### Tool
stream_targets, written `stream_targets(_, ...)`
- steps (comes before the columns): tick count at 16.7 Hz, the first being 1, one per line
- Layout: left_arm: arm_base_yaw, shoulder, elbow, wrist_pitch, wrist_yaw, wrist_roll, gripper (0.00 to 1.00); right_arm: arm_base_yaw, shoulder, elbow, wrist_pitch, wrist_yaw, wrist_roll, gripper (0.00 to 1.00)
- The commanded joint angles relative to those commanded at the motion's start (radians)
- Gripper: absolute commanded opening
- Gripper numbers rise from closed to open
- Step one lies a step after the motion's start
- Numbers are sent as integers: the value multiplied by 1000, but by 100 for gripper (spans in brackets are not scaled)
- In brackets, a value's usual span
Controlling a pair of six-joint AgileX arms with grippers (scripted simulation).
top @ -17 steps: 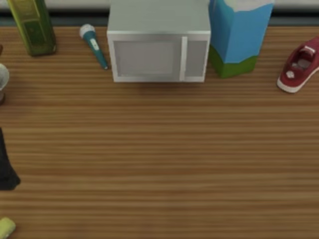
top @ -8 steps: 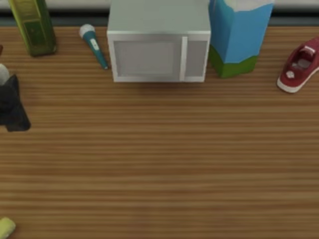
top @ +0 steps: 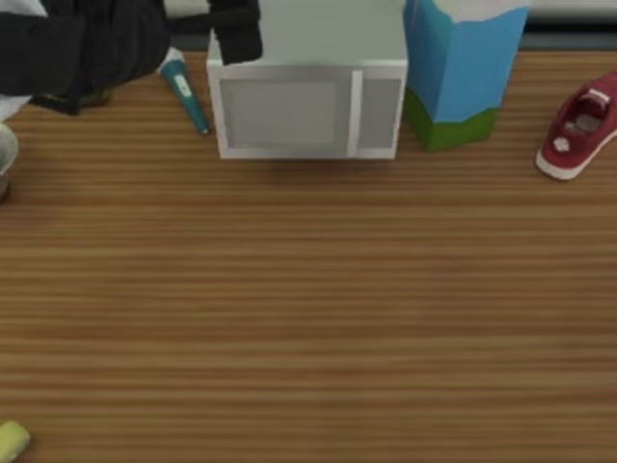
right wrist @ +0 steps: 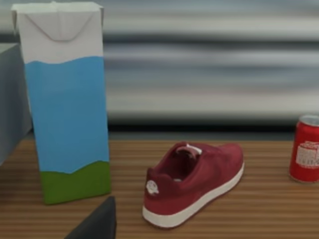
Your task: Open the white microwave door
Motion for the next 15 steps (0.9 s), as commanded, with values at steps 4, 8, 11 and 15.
stream_targets(4,-123,375,306,-107,-74,-108,100,0,0,0,0,0,0,100)
stream_targets(8,-209,620,506,-196,-127,-179,100,0,0,0,0,0,0,100)
stream_targets(11,-241,705,577,-232,-146,-203,100,0,0,0,0,0,0,100)
stream_targets(15,-244,713,584,-235,-148,-205,100,0,0,0,0,0,0,100)
